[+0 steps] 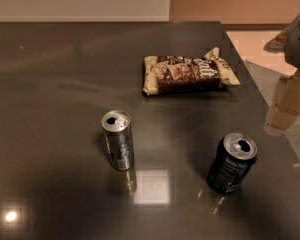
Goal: Move brown chip bag near redbull can
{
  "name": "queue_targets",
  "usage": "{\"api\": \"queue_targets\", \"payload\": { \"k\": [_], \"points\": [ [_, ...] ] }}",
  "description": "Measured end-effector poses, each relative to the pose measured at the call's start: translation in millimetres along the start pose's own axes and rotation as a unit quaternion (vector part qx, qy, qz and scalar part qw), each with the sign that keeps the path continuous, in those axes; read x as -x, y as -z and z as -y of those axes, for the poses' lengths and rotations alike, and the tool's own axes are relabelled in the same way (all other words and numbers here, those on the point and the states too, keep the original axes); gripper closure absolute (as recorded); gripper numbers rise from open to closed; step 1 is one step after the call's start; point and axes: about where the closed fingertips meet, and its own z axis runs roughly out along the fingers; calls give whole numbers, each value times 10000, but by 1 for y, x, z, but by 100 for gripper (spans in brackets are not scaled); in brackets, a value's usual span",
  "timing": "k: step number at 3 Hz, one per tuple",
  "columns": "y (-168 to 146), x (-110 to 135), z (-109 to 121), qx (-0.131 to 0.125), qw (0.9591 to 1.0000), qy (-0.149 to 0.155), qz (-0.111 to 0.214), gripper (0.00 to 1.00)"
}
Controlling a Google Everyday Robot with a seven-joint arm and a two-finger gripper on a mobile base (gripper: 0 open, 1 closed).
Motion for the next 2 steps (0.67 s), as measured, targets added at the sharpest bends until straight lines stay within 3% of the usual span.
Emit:
{"api": "queue_targets", "payload": {
  "k": [2],
  "points": [
    [-1, 4, 6, 62, 10000, 17, -1, 0]
  ]
}}
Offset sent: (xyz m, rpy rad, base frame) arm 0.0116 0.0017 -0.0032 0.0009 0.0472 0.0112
